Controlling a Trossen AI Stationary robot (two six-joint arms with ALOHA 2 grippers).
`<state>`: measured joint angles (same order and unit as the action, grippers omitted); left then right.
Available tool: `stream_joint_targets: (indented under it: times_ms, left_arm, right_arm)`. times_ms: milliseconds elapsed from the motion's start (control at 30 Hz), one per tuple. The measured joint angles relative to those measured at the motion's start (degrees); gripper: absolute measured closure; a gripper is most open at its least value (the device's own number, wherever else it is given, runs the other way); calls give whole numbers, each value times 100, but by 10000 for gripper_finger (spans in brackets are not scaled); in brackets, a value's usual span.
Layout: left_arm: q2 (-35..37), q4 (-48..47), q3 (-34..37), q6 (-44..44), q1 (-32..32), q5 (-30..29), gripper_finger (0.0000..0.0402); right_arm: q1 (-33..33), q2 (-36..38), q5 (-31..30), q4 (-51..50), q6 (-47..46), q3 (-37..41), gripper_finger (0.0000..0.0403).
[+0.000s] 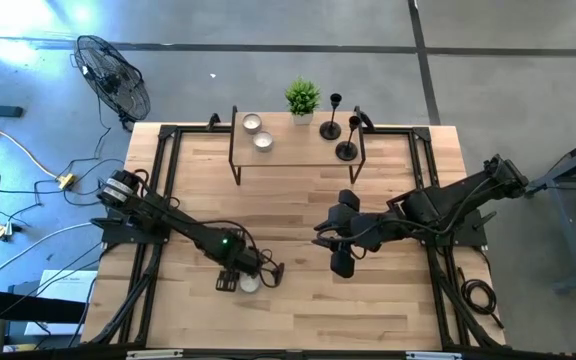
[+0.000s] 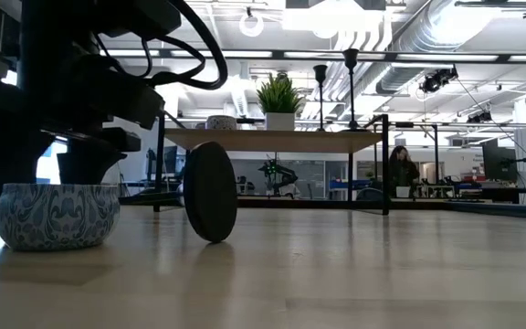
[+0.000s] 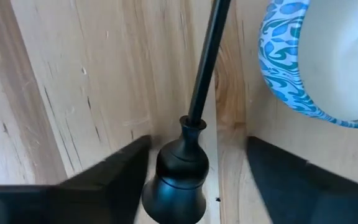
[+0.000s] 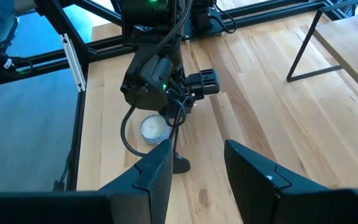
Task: Pick & Place candle stick holders
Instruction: Put the black candle holder on the shelf
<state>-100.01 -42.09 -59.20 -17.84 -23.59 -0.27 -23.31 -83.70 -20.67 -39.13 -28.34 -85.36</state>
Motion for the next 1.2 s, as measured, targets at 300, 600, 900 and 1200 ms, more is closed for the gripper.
stream_joint_targets:
  times_ms: [300,600,900,1200]
  left_arm:
    - [7,5,0,129,0,70,304]
    - [45,-269,2,180,-4,-34,304]
    - [52,-1437,-494,255,-2,-342,304]
    - [52,-2841,-1498,597,-2,-940,304]
  right_arm:
    - [1,0,2,0,-17,0,263]
    - [1,0,14,-1,-17,0,263]
    - [2,0,26,-2,-8,-2,263]
    - [2,0,29,-2,-11,-2,263]
